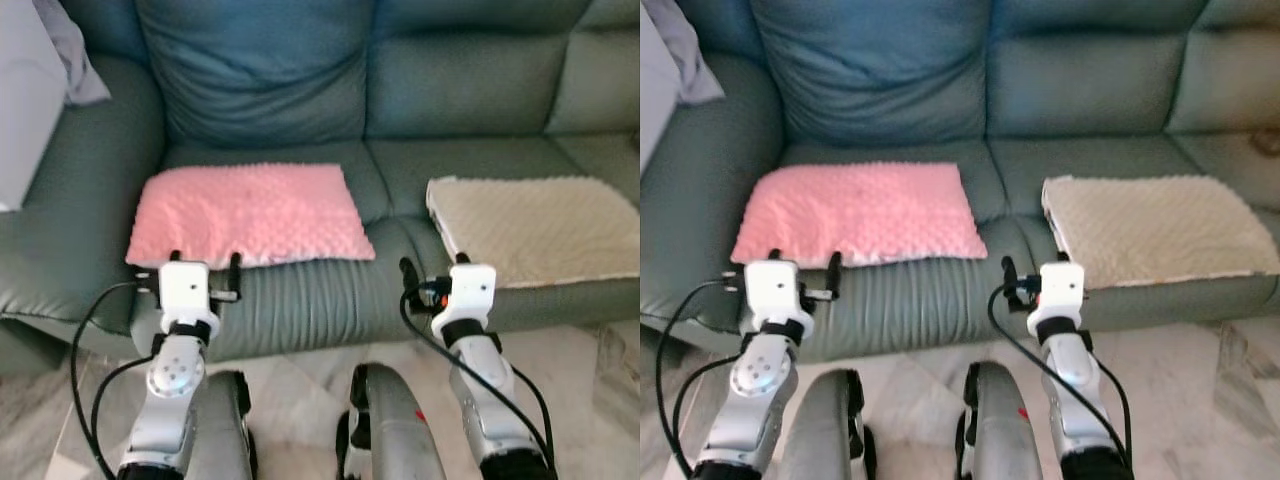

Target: Move the pillow to the sofa

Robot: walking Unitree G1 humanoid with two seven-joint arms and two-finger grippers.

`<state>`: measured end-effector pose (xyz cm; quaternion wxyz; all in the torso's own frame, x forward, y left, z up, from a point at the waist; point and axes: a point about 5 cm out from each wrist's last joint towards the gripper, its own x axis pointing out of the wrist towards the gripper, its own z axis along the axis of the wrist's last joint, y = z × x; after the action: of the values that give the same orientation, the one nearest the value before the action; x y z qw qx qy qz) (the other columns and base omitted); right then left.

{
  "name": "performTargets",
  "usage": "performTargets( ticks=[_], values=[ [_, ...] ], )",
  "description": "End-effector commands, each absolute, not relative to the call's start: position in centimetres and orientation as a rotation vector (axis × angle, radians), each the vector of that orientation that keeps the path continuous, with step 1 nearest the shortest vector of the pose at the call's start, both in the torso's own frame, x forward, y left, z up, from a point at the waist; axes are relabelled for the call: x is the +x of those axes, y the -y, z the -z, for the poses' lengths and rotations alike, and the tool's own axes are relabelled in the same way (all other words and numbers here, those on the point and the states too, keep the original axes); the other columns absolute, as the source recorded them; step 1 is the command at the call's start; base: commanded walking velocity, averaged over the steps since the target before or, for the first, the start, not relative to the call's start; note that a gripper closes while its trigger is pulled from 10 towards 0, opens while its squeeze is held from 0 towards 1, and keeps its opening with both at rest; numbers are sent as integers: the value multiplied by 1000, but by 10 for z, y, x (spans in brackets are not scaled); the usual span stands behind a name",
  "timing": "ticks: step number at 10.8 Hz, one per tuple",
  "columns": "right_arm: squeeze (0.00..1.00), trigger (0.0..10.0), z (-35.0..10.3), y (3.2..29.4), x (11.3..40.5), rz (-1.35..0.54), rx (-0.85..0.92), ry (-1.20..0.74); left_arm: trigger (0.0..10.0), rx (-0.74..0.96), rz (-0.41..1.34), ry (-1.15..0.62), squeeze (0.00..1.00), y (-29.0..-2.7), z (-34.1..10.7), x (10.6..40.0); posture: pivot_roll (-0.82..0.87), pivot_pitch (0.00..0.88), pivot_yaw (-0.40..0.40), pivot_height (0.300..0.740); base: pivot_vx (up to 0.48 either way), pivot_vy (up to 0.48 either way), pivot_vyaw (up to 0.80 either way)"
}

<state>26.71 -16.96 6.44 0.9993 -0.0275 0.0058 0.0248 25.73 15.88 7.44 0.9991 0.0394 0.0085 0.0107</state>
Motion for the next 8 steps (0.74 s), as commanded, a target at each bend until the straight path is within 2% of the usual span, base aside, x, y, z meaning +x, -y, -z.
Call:
performTargets(
  ticks=[1, 4, 6, 8],
  values=[
    [0, 10000, -70, 171, 271, -47, -58, 2, 10000, 72, -8, -42, 0, -156, -70, 257, -25, 50, -44, 652, 0, 0, 0],
    [0, 10000, -77, 170, 282, -58, -62, 8, 10000, 52, -3, -24, 0, -147, -75, 271, -31, 27, -49, 697, 0, 0, 0],
    [0, 10000, -79, 169, 286, -71, -62, 9, 10000, 51, -27, -8, 0, -152, -80, 281, -28, 20, -53, 737, 0, 0, 0],
    [0, 10000, -77, 166, 288, -87, -68, -4, 10000, 49, -48, -4, 0, -154, -82, 287, -27, 11, -59, 740, 0, 0, 0]
  ],
)
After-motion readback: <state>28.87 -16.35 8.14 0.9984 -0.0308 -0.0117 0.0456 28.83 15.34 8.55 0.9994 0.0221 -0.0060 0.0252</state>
